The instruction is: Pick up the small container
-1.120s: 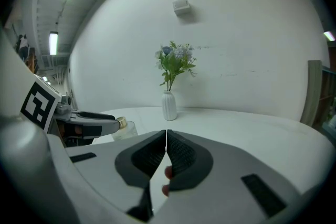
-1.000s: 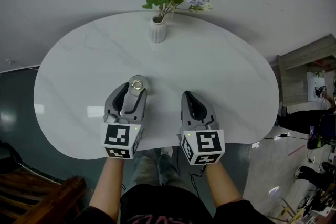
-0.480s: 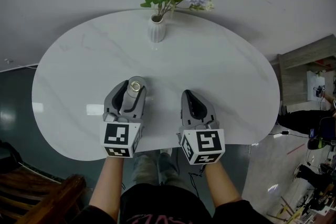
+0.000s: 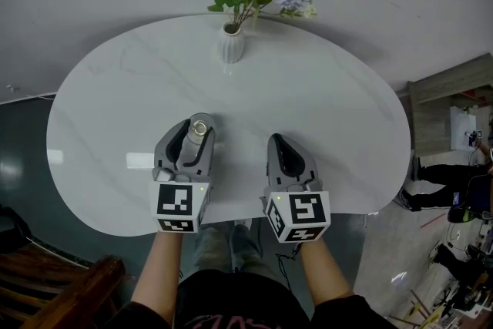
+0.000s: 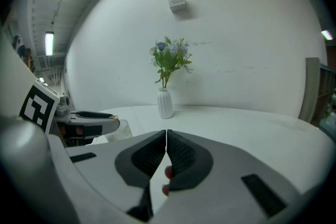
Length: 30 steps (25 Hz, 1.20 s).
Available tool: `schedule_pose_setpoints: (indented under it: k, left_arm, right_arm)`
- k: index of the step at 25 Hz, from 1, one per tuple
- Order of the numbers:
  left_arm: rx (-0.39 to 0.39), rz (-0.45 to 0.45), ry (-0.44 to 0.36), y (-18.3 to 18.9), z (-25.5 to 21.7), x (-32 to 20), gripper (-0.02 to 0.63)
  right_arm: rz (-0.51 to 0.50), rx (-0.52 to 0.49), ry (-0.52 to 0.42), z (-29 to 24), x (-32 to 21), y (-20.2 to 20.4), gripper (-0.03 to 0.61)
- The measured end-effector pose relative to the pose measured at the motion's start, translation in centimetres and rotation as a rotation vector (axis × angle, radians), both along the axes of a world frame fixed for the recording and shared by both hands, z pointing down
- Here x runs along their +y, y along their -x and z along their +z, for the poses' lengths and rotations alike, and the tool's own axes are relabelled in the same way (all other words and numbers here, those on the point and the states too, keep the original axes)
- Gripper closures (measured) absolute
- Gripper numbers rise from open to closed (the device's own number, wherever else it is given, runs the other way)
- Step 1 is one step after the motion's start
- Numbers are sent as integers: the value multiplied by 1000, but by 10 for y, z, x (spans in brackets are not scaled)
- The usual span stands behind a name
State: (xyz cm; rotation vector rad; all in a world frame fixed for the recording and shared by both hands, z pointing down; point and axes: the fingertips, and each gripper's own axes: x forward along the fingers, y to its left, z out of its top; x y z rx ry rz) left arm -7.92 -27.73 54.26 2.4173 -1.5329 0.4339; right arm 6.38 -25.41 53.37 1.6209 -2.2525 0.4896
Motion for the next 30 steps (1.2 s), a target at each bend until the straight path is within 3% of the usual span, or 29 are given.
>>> schedule_pose_setpoints:
  k: [8, 11, 30]
  left_arm:
    - [-12, 4, -6, -1, -1, 1, 442]
    - [-21, 15, -11, -5, -1, 1, 474]
    - [-28, 35, -15, -5, 0, 2, 481]
  right_arm:
    - [3, 3, 2, -1, 1, -2, 512]
    - [3, 3, 1, -1, 2, -2, 512]
    - [10, 10, 3, -2, 7, -3, 512]
